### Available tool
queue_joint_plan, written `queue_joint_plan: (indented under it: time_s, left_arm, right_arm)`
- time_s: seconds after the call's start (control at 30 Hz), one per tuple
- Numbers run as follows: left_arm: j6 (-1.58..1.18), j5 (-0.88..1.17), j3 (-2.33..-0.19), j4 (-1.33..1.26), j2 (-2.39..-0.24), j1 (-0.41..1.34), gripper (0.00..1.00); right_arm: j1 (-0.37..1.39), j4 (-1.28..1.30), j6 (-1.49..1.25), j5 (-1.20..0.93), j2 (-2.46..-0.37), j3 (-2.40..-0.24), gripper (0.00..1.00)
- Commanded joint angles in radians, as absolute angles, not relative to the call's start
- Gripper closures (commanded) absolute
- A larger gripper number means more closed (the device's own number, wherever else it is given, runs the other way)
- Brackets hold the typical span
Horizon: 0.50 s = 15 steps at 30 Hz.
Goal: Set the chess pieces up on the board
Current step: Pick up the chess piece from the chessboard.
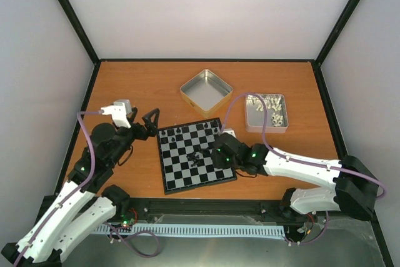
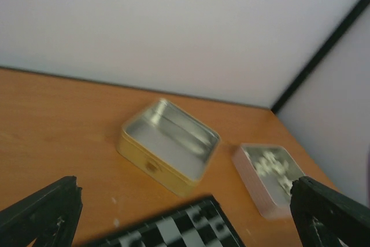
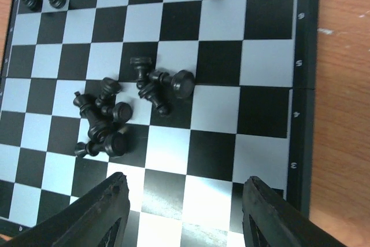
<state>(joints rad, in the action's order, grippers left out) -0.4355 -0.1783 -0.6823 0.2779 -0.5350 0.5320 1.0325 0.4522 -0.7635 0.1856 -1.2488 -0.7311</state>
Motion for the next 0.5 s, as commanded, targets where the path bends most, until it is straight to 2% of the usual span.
queue_joint_plan:
  time_s: [0.0,0.17,0.33,0.47]
  left_arm:
    - [-0.618,0.073,-0.624,0.345,-0.565,0.526,0.0]
    - [-0.74,0.118,-0.516,0.315,-0.563,0.526,0.03]
    - [-0.738,0.103,-0.488,0.305,-0.565,0.526,0.08]
    - [-0.702,0.102,-0.464,0.289,-0.568,0.526,0.12]
  right_arm:
    - [1.028,0.33,-0.757,0.118,-1.242,-0.697,0.46]
    - [1.028,0.307,-0.764,0.085,-1.326,-0.749,0.49]
    - [1.027,0.338,-0.738,0.153,-1.42,-0.818,0.66]
    - [1.009,0.399,-0.725,0.227,-1.483,-0.877,0.69]
